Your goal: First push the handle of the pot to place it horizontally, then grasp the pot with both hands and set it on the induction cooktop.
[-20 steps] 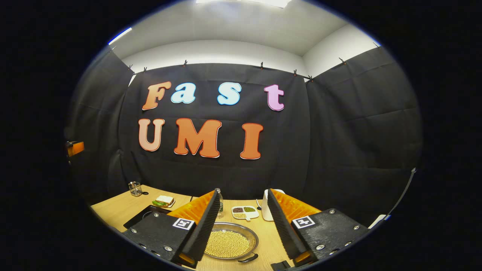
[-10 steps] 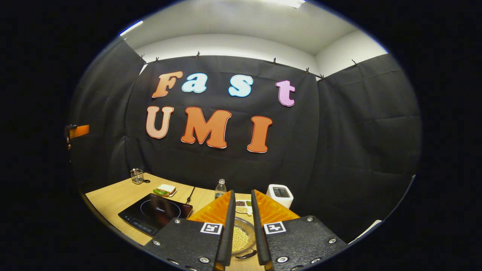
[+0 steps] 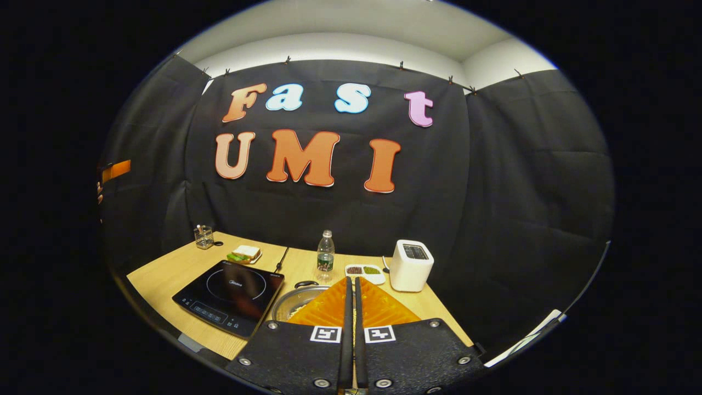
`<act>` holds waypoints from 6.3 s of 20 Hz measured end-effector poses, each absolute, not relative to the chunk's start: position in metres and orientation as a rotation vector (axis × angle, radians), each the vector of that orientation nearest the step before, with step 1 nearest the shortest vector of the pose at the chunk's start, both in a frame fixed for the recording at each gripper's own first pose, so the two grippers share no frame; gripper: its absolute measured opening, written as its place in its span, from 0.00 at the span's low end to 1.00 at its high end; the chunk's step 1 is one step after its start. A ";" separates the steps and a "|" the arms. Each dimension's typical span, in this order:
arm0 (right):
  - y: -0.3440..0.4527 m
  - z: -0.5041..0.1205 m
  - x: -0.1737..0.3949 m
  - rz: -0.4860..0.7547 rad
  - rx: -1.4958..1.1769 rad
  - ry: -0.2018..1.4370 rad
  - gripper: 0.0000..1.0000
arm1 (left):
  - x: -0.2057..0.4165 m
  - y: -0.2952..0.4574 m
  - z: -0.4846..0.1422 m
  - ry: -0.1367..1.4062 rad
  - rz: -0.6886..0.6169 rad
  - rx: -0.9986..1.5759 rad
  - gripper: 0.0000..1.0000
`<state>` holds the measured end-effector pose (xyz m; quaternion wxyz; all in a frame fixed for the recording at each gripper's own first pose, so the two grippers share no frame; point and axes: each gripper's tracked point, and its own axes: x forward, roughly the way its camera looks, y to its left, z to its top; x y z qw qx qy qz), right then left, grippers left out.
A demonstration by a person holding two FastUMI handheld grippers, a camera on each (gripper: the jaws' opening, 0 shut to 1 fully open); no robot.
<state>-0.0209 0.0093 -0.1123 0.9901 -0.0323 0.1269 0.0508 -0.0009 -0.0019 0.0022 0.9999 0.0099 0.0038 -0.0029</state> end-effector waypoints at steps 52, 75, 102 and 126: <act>-0.001 -0.385 -0.010 -0.038 0.357 0.830 0.01 | -0.001 -0.007 -0.007 0.016 0.000 0.048 0.99; -0.044 -0.396 0.052 -0.171 0.454 0.848 0.00 | 0.024 -0.013 -0.017 0.033 0.000 0.036 0.99; -0.068 -0.404 0.122 -0.256 0.462 0.859 0.00 | 0.106 -0.046 -0.051 0.045 -0.053 0.034 0.99; -0.066 -0.337 0.166 -0.119 0.256 0.656 0.00 | 0.105 -0.334 -0.217 0.314 -0.435 -0.132 0.98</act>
